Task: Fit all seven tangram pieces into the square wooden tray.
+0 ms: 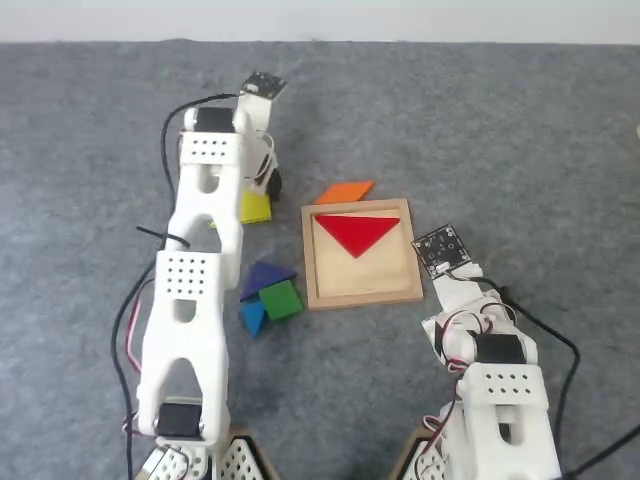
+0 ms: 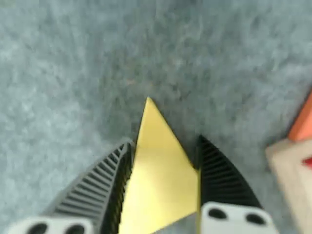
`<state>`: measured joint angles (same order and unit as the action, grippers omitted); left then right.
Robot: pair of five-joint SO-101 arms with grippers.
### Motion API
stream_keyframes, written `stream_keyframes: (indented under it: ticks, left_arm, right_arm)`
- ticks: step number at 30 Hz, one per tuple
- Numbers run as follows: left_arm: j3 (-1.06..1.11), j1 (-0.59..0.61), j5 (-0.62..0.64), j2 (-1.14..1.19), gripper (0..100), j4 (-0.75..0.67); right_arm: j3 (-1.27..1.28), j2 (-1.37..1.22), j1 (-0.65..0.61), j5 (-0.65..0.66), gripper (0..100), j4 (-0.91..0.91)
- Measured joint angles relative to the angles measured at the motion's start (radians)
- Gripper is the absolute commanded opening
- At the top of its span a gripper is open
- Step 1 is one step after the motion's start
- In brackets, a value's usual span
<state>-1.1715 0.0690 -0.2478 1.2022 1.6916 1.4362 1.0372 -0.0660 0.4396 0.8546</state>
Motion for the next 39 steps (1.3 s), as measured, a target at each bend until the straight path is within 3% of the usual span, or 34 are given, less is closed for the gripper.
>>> stream_keyframes:
  ticks: [9,16,24,29,39]
  left_arm:
    - [0.574,0.153,-0.187,-0.404,20,0.021]
    - [0.753,0.201,-0.212,-0.718,25,0.025]
    - [1.106,0.186,-0.221,-0.701,25,-0.253]
    - [1.092,0.166,-0.23,-0.635,25,-0.298]
    - [0.809,0.167,-0.358,-0.454,25,-0.063]
  right_arm:
    - [0.0,0.0,0.0,0.0,36.2,0.0]
    - [0.0,0.0,0.0,0.0,36.2,0.0]
    - [0.0,0.0,0.0,0.0,36.2,0.0]
    - [0.0,0.0,0.0,0.0,36.2,0.0]
    - [0.0,0.0,0.0,0.0,36.2,0.0]
